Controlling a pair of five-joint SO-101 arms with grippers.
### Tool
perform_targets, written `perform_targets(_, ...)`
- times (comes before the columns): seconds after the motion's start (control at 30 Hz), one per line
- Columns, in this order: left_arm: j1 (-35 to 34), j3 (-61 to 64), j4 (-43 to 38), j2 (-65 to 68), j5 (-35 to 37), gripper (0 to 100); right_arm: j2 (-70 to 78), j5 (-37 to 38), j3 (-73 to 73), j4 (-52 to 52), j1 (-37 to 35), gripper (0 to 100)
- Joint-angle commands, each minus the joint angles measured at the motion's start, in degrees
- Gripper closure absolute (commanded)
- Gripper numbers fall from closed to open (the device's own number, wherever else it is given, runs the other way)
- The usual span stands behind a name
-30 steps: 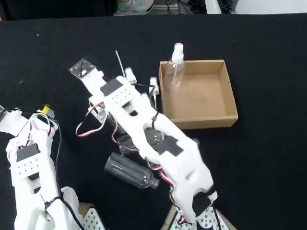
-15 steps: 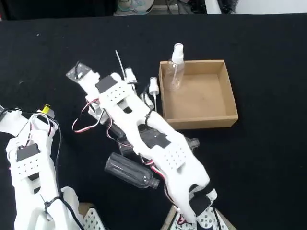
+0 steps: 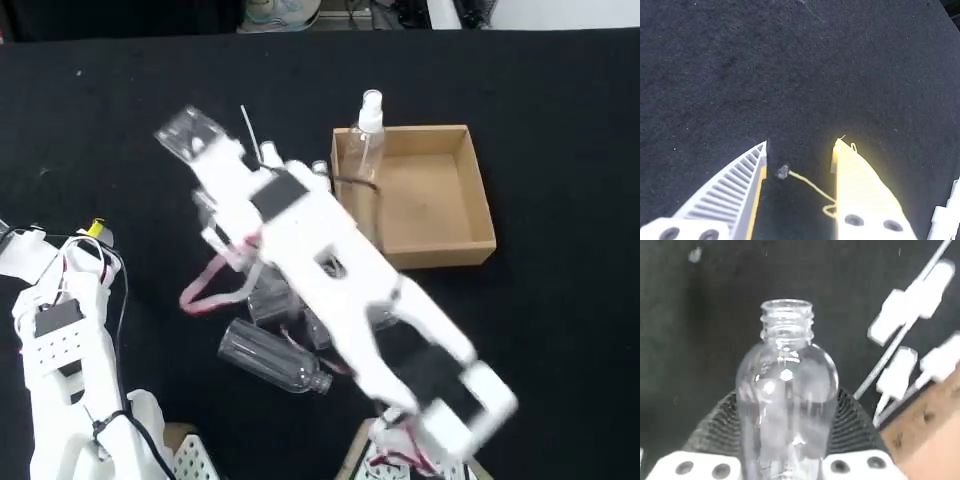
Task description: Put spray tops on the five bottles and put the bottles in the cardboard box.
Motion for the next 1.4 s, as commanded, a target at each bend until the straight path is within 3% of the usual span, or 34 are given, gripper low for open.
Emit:
perform_targets(0.0,0.0,-2.3,-0.8,-1.0,0.7,79,-19.8,-0.7,12.4,-2.0,3.1,98.7)
perform_targets(0.13,0.0,-2.3,-0.8,-1.0,0.7,79,-38.6,-0.7,20.7,-0.1,9.1,98.6)
perform_targets(0.43,1.5,-2.2,-0.8,-1.0,0.4,79,-75.1,-0.2,37.9,-2.7,33.3,98.6)
perform_targets(0.57,4.3,-4.2,1.8,-0.4,-0.6,79,-80.0,-0.8,45.9,-7.9,33.8,98.7)
perform_targets(0.73,10.2,-16.4,16.2,2.5,-9.2,79,-80.5,-5.7,55.3,-15.9,34.1,98.7)
perform_targets(0.97,17.7,-36.4,29.1,22.8,-18.5,79,-80.6,-6.4,56.7,-16.7,34.1,98.7)
perform_targets(1.1,18.1,-52.4,33.6,34.2,-21.2,79,-80.6,-6.4,58.0,-16.7,33.8,98.7)
perform_targets(1.27,19.8,-72.1,34.8,48.4,-33.7,79,-80.6,-6.4,59.6,-16.8,33.8,98.8)
perform_targets(1.37,21.3,-81.4,34.7,57.4,-35.3,79,-80.6,-6.4,59.7,-16.7,33.8,98.8)
